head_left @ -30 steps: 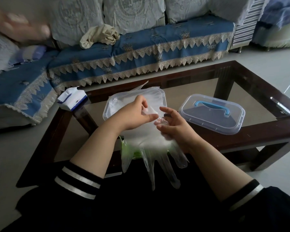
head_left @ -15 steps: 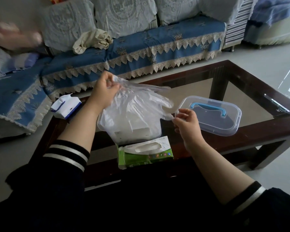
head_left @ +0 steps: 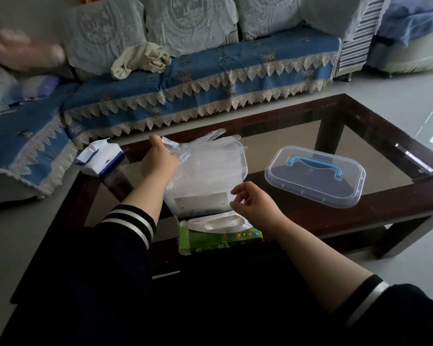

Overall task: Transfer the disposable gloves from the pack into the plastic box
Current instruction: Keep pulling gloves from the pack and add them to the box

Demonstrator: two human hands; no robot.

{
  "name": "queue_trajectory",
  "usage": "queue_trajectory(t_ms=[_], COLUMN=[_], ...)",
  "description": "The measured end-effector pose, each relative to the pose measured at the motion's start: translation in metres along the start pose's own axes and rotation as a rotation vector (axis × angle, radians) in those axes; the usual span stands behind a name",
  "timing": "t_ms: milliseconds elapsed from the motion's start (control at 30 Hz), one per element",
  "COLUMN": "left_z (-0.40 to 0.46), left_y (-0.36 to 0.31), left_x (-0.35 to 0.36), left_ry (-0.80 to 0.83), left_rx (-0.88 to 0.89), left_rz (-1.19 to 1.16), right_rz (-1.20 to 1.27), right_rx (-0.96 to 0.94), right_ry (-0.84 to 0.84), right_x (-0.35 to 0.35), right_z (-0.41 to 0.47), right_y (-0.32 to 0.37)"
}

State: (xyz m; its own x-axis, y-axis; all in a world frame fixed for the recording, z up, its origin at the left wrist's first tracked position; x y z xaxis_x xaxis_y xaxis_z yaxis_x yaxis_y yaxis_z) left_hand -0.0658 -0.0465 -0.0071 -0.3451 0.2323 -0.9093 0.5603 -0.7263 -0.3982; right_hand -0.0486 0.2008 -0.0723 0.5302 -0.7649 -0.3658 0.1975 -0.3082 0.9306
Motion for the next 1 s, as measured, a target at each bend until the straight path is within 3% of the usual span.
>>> queue_trajectory(t_ms=[167,233,333,400,434,500,600,667,834,1000], left_z=[-0.007,-0.016,-0.048,-0.086,-0.104,-0.128,-0.129,-0.128,-0.135,-0.135], left_y=[0.006,0.008,0.001,-0.004,-0.005,-0.003,0.014,0.027,0.035,0.040], left_x=[-0.004,-0.012,-0.024,-0.024,-0.019,-0.001,0.034,0.045,0.057,0.063], left_ry=[-0.041,-0.162,-0.465,-0.488,-0.426,-0.125,0.406,0.577,0.676,0.686], left_rx=[0.033,0.107,0.496,0.792,0.896,0.927,0.612,0.502,0.400,0.350], left_rz=[0.166,0.151,-0.095,-0.194,-0.197,-0.132,0.093,0.179,0.223,0.198], right_rz=[-0.235,-0.334,-0.485,-0.561,-0.605,-0.701,-0.723,-0.725,-0.880,-0.837], right_rx=[-0.002,-0.010,-0.065,-0.063,-0.060,-0.077,-0.101,-0.085,-0.055,0.005], right_ry=[0.070,0.146,0.221,0.274,0.300,0.306,0.254,0.257,0.265,0.196], right_x=[0.001,0.002,0.009,0.017,0.021,0.029,0.032,0.033,0.043,0.047], right_z=[-0.003,-0.004,-0.004,-0.004,-0.004,-0.002,0.001,0.002,-0.001,0.006], right_y=[-0.004,-0.005,-0.006,-0.008,-0.008,-0.008,-0.007,-0.007,-0.008,-0.007])
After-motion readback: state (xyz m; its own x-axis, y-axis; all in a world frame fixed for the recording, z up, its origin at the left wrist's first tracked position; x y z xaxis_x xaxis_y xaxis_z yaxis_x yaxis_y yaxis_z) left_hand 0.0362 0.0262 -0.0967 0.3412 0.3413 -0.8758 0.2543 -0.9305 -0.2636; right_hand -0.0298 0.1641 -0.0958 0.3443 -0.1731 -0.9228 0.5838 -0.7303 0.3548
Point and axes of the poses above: each hand's wrist, its own z-axis towards the middle knuckle, its own x-axis out of the palm, y = z × x, the point moved 2 cm from there along z, towards the middle knuckle, and after that the axes turned 5 degrees about y, right-handed, at the moved point
